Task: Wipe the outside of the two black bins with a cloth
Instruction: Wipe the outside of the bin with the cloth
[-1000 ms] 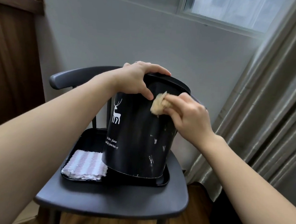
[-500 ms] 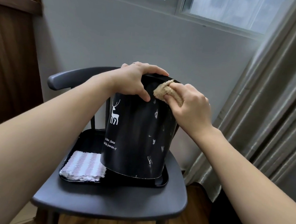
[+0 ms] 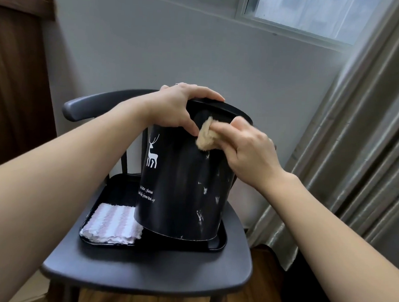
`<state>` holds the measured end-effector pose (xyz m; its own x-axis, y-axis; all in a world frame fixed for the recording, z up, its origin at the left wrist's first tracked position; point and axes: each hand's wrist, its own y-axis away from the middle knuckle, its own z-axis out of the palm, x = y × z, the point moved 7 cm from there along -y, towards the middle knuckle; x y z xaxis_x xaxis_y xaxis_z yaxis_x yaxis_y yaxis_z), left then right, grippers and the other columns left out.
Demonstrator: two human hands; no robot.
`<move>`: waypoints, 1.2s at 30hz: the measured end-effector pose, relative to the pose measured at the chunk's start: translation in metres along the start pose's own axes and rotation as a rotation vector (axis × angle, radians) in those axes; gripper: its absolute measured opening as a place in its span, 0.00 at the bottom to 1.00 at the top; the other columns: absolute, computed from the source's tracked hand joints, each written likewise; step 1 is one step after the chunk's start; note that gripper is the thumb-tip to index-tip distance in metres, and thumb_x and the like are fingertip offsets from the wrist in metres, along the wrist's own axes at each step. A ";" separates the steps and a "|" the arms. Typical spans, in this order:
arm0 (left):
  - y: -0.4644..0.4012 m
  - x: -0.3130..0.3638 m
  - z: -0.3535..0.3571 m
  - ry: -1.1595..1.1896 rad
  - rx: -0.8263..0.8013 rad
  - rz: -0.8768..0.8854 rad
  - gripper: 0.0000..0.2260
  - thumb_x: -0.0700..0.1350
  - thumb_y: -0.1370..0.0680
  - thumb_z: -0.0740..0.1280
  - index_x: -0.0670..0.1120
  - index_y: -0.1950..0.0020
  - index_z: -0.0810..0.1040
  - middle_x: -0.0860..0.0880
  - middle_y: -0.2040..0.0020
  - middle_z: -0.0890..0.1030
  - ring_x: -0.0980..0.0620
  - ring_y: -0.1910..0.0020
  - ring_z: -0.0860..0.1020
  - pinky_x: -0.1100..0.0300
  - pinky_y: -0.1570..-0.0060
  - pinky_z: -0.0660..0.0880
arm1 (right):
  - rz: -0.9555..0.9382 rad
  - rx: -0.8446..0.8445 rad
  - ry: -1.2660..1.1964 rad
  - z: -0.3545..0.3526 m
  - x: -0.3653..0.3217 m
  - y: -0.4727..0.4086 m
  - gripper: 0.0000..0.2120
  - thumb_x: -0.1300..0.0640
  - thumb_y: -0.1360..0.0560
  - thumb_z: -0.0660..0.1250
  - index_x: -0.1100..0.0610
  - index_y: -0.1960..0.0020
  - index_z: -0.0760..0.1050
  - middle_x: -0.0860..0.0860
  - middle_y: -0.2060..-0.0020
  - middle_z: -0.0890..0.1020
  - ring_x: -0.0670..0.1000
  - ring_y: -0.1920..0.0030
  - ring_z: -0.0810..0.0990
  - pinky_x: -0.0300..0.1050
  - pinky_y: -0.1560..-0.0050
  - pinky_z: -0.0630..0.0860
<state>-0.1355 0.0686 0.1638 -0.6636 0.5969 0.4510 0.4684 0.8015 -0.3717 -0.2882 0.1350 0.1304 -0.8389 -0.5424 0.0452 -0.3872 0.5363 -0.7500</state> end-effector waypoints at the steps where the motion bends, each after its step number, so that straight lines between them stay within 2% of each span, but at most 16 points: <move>1: 0.000 -0.001 0.000 0.007 -0.004 -0.005 0.37 0.43 0.32 0.80 0.76 0.36 0.71 0.62 0.38 0.74 0.49 0.29 0.68 0.48 0.27 0.66 | -0.056 -0.050 -0.018 0.002 -0.005 0.008 0.14 0.50 0.20 0.61 0.48 0.38 0.80 0.51 0.56 0.76 0.55 0.57 0.78 0.50 0.63 0.76; 3: -0.001 -0.002 0.001 0.028 -0.019 -0.016 0.37 0.41 0.32 0.80 0.75 0.35 0.72 0.60 0.34 0.75 0.46 0.30 0.70 0.47 0.27 0.67 | -0.160 -0.137 -0.027 0.007 -0.012 0.024 0.14 0.54 0.21 0.62 0.49 0.39 0.81 0.51 0.56 0.77 0.54 0.58 0.78 0.53 0.66 0.77; 5: -0.001 -0.001 0.002 0.036 -0.028 -0.020 0.37 0.41 0.32 0.80 0.74 0.35 0.72 0.60 0.33 0.76 0.45 0.30 0.70 0.47 0.28 0.68 | -0.186 -0.137 0.003 0.007 -0.011 0.026 0.14 0.56 0.22 0.64 0.50 0.39 0.81 0.51 0.56 0.78 0.54 0.58 0.79 0.52 0.67 0.77; 7: -0.001 0.000 0.001 0.022 -0.023 -0.017 0.37 0.41 0.32 0.80 0.74 0.35 0.72 0.64 0.38 0.75 0.47 0.30 0.70 0.47 0.27 0.67 | -0.103 -0.044 0.017 0.000 -0.003 0.013 0.14 0.54 0.21 0.63 0.48 0.38 0.80 0.51 0.56 0.78 0.54 0.57 0.79 0.49 0.65 0.77; 9: -0.001 0.002 0.001 0.011 -0.019 -0.017 0.37 0.42 0.33 0.80 0.74 0.35 0.72 0.69 0.43 0.73 0.48 0.30 0.69 0.47 0.27 0.66 | -0.009 0.038 0.012 -0.006 0.004 -0.001 0.14 0.52 0.21 0.63 0.49 0.37 0.80 0.52 0.56 0.77 0.54 0.57 0.78 0.45 0.63 0.72; 11: -0.001 0.003 0.002 0.010 -0.023 -0.009 0.36 0.42 0.33 0.80 0.73 0.34 0.72 0.70 0.44 0.73 0.49 0.31 0.69 0.47 0.27 0.66 | 0.033 0.042 0.011 -0.004 0.008 -0.009 0.14 0.53 0.21 0.65 0.49 0.37 0.79 0.52 0.55 0.77 0.55 0.57 0.77 0.44 0.62 0.70; 14: -0.001 0.004 0.002 0.010 -0.025 0.010 0.36 0.43 0.33 0.81 0.71 0.33 0.73 0.68 0.43 0.75 0.53 0.33 0.71 0.47 0.27 0.65 | 0.010 -0.010 -0.021 -0.002 0.002 -0.005 0.14 0.52 0.21 0.64 0.48 0.36 0.79 0.51 0.55 0.76 0.54 0.56 0.77 0.49 0.61 0.75; 19: -0.003 0.004 0.002 0.015 -0.022 -0.008 0.37 0.41 0.32 0.80 0.74 0.35 0.72 0.60 0.36 0.76 0.46 0.31 0.71 0.46 0.28 0.67 | -0.199 -0.182 -0.030 0.007 -0.013 0.022 0.15 0.55 0.22 0.63 0.51 0.38 0.81 0.52 0.55 0.78 0.55 0.57 0.80 0.54 0.66 0.77; 21: -0.002 0.005 0.002 0.006 -0.025 -0.001 0.37 0.41 0.32 0.80 0.74 0.35 0.72 0.59 0.34 0.76 0.47 0.30 0.70 0.46 0.27 0.66 | -0.168 -0.115 -0.008 0.003 -0.010 0.017 0.15 0.55 0.22 0.62 0.49 0.38 0.81 0.52 0.56 0.78 0.54 0.57 0.79 0.52 0.67 0.77; 25: -0.001 0.006 0.001 -0.006 -0.034 0.012 0.37 0.41 0.32 0.80 0.69 0.31 0.72 0.61 0.35 0.77 0.53 0.31 0.71 0.46 0.26 0.64 | 0.013 0.055 0.008 -0.005 0.003 -0.008 0.13 0.54 0.20 0.65 0.50 0.38 0.80 0.52 0.55 0.77 0.55 0.57 0.77 0.50 0.63 0.77; 28: -0.001 0.003 0.001 0.003 -0.049 0.014 0.37 0.40 0.32 0.80 0.68 0.31 0.73 0.62 0.36 0.77 0.54 0.32 0.73 0.45 0.26 0.65 | -0.021 0.018 -0.045 0.001 -0.004 0.003 0.13 0.54 0.21 0.65 0.51 0.38 0.81 0.52 0.56 0.76 0.54 0.58 0.78 0.53 0.63 0.78; 32: -0.003 -0.003 0.002 0.036 -0.057 -0.010 0.38 0.38 0.32 0.79 0.69 0.31 0.73 0.60 0.35 0.78 0.47 0.32 0.74 0.45 0.28 0.68 | -0.217 -0.166 -0.049 0.014 -0.021 0.039 0.12 0.57 0.22 0.67 0.51 0.40 0.82 0.51 0.57 0.78 0.54 0.60 0.79 0.52 0.66 0.77; 34: -0.004 -0.004 0.003 0.047 -0.057 -0.014 0.38 0.38 0.32 0.79 0.71 0.33 0.73 0.60 0.35 0.79 0.45 0.32 0.73 0.45 0.28 0.69 | -0.210 -0.138 -0.017 0.012 -0.017 0.037 0.11 0.57 0.22 0.66 0.51 0.41 0.82 0.51 0.57 0.79 0.54 0.60 0.79 0.52 0.68 0.77; 36: -0.004 -0.002 0.003 0.049 -0.062 -0.004 0.37 0.39 0.33 0.79 0.71 0.33 0.73 0.60 0.36 0.79 0.47 0.32 0.74 0.45 0.28 0.68 | -0.116 -0.026 -0.010 0.003 -0.009 0.023 0.13 0.53 0.20 0.63 0.50 0.40 0.81 0.51 0.57 0.78 0.54 0.59 0.79 0.53 0.66 0.78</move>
<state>-0.1378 0.0643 0.1616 -0.6368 0.5932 0.4925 0.5020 0.8038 -0.3191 -0.2884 0.1498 0.1111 -0.7842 -0.6080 0.1240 -0.4914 0.4865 -0.7224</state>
